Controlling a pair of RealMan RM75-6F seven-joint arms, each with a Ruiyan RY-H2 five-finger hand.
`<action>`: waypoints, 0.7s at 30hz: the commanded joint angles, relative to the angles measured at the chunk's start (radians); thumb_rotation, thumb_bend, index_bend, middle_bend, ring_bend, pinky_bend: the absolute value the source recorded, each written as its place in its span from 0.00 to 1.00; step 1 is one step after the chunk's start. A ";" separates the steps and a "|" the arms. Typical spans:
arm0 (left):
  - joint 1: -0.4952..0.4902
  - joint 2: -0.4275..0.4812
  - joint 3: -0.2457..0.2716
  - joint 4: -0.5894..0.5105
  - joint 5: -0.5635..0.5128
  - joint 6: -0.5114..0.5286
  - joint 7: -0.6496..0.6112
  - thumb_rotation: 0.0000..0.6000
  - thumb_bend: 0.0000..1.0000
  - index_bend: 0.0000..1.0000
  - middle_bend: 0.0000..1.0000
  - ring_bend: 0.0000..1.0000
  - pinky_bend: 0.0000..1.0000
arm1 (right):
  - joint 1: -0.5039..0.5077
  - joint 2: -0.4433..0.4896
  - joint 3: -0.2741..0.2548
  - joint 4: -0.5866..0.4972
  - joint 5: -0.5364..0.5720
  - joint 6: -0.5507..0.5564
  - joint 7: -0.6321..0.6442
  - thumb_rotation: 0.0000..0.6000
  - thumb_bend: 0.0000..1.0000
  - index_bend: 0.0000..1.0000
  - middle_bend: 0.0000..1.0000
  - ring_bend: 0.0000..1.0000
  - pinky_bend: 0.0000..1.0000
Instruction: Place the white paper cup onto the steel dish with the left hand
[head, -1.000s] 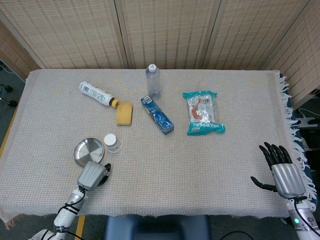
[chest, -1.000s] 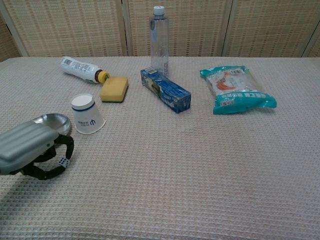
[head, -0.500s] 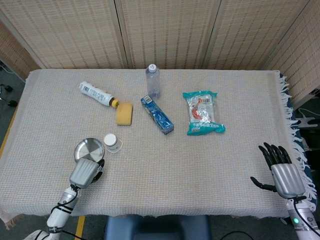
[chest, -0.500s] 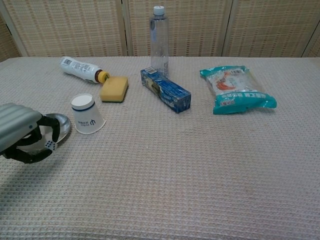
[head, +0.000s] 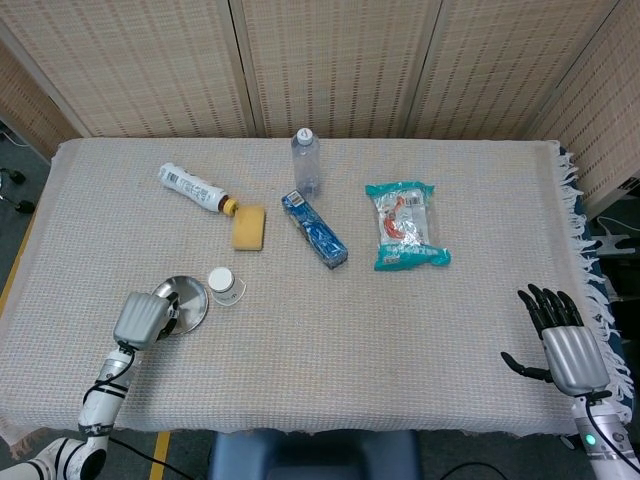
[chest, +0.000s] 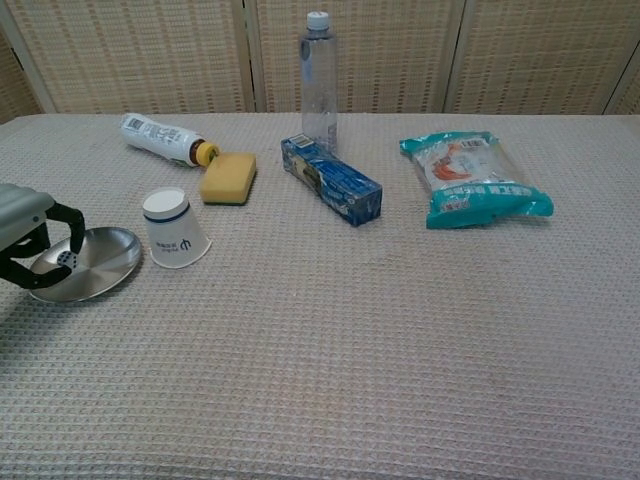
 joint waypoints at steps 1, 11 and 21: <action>-0.010 -0.016 -0.008 0.024 -0.005 0.001 -0.010 1.00 0.33 0.56 1.00 1.00 1.00 | 0.000 0.000 0.000 0.000 0.001 0.000 0.001 0.59 0.15 0.00 0.00 0.00 0.00; -0.055 -0.037 -0.015 0.093 -0.058 -0.099 -0.018 1.00 0.33 0.25 1.00 1.00 1.00 | -0.003 0.003 0.002 0.001 -0.001 0.009 0.008 0.59 0.15 0.00 0.00 0.00 0.00; -0.025 0.016 0.006 -0.011 -0.023 -0.004 0.009 1.00 0.34 0.09 1.00 1.00 1.00 | -0.005 0.006 0.001 -0.005 -0.004 0.013 0.009 0.59 0.15 0.00 0.00 0.00 0.00</action>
